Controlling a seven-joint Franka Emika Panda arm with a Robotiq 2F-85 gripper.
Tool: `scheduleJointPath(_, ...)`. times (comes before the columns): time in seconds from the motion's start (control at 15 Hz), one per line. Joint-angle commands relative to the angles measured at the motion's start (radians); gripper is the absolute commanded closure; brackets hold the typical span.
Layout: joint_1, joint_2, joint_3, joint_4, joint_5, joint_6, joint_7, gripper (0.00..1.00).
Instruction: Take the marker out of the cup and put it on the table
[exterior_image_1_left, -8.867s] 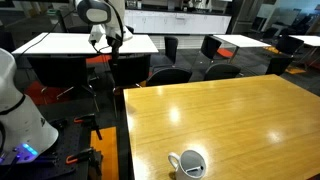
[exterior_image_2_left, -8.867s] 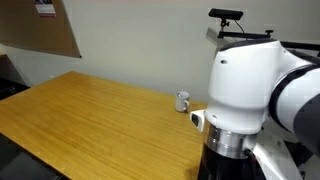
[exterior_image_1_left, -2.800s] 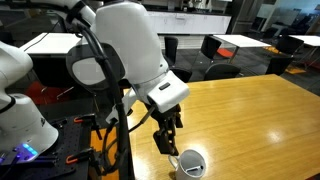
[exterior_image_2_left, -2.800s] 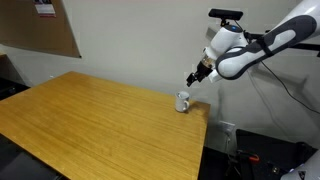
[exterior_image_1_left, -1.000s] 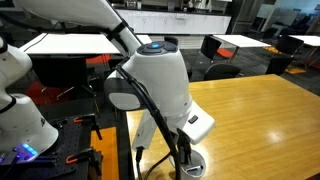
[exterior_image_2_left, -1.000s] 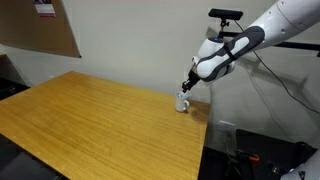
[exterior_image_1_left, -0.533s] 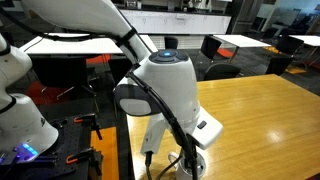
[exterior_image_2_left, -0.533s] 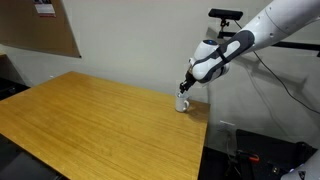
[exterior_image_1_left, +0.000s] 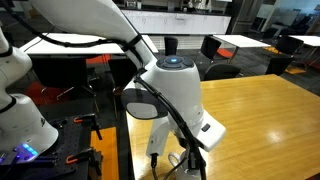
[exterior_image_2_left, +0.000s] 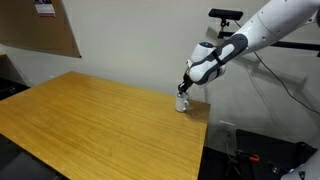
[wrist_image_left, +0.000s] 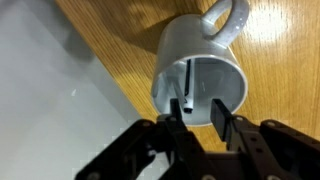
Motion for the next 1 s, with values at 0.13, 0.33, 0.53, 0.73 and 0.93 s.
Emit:
scheduleJointPath(0.13, -0.015, 0.027, 0.015, 0.026, 0.003, -0.016, -0.010, 0.61)
scheduleJointPath(0.33, -0.018, 0.038, 0.016, 0.024, 0.004, -0.014, -0.011, 0.61)
scheduleJointPath(0.53, -0.018, 0.052, 0.017, 0.026, 0.003, -0.008, -0.010, 0.61)
scheduleJointPath(0.73, -0.019, 0.067, 0.019, 0.032, 0.002, -0.002, -0.010, 0.61)
scheduleJointPath(0.93, -0.017, 0.084, 0.019, 0.041, -0.003, 0.010, -0.009, 0.60)
